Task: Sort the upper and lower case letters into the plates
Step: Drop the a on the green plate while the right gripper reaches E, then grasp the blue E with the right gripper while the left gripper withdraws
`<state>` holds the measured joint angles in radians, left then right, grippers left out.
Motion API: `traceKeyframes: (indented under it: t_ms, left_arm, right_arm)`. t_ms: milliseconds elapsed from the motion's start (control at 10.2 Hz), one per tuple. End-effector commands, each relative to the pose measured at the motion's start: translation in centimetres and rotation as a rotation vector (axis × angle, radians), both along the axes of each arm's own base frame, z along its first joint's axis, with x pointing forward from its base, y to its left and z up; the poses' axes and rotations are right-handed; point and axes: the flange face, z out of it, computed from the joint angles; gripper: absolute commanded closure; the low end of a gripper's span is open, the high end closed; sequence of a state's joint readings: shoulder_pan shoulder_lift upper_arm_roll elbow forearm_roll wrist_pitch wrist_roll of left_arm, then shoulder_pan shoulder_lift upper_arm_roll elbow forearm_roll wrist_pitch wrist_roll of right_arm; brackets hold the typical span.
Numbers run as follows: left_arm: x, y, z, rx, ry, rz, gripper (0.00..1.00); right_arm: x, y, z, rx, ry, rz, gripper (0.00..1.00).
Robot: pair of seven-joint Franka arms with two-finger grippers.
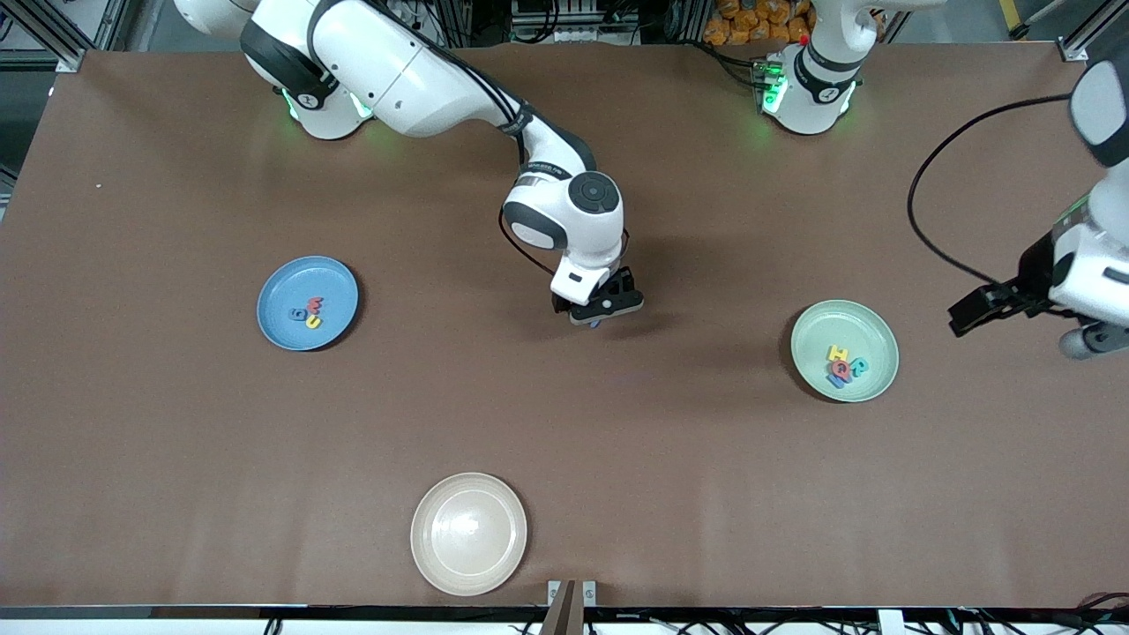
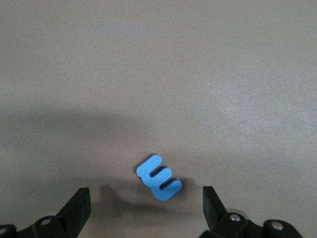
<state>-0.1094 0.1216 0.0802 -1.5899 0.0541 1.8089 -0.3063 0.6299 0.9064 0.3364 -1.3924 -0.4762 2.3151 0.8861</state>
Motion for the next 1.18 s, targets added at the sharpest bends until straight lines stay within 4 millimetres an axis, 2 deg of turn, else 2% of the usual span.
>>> traceKeyframes:
  t_ms: [0, 393, 589, 785, 1080]
  left_arm:
    - [-1.9, 0.6, 2.8, -0.035, 0.0, -0.015, 0.0]
    - [-3.3, 0.9, 6.4, -0.034, 0.028, -0.029, 0.0]
    - [-3.5, 1.0, 6.6, -0.033, 0.033, -0.037, 0.0]
    - [-3.5, 2.1, 6.5, -0.03, 0.037, -0.085, 0.0]
    - [-3.7, 2.1, 5.7, -0.046, 0.055, -0.086, 0.0]
  right_arm:
    - [0.3, 0.6, -1.1, -0.012, -0.023, 0.041, 0.0]
    - [1.1, 0.2, -1.0, -0.013, -0.029, 0.063, 0.0]
    - [1.0, 0.1, -1.3, -0.017, -0.025, 0.065, 0.0]
    - [0.9, 0.0, -1.8, -0.021, -0.021, 0.067, 0.01]
    - [1.3, -0.1, -1.7, -0.023, -0.024, 0.093, 0.12]
